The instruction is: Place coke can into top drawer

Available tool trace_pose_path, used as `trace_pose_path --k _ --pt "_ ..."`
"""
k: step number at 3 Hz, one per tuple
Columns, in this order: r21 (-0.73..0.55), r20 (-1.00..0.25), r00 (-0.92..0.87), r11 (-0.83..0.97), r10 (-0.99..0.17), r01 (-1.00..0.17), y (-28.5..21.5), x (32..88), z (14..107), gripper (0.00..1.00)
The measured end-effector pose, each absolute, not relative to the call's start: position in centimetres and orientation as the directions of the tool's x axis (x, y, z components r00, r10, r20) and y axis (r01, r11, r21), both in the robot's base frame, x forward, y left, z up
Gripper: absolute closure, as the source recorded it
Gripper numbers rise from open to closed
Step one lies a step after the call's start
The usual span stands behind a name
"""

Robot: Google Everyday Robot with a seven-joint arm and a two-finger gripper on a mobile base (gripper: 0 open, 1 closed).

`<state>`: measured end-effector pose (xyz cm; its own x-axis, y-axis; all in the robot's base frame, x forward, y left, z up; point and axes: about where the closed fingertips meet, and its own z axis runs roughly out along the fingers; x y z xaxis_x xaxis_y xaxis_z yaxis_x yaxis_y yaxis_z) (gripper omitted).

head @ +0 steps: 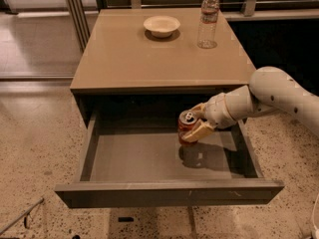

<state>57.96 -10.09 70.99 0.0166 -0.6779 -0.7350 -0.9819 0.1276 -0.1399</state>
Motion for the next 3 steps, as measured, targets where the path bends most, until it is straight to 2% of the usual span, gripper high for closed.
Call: trace_pose_path --k 1,3 --pt "-0.088 -0.761 -0.05 0.179 -0.647 -0.98 -11.3 58.0 67.4 1.0" --pt "-0.08 -0.779 -0.062 0.197 -0.624 -0.977 -11.3 58.0 65.9 1.0"
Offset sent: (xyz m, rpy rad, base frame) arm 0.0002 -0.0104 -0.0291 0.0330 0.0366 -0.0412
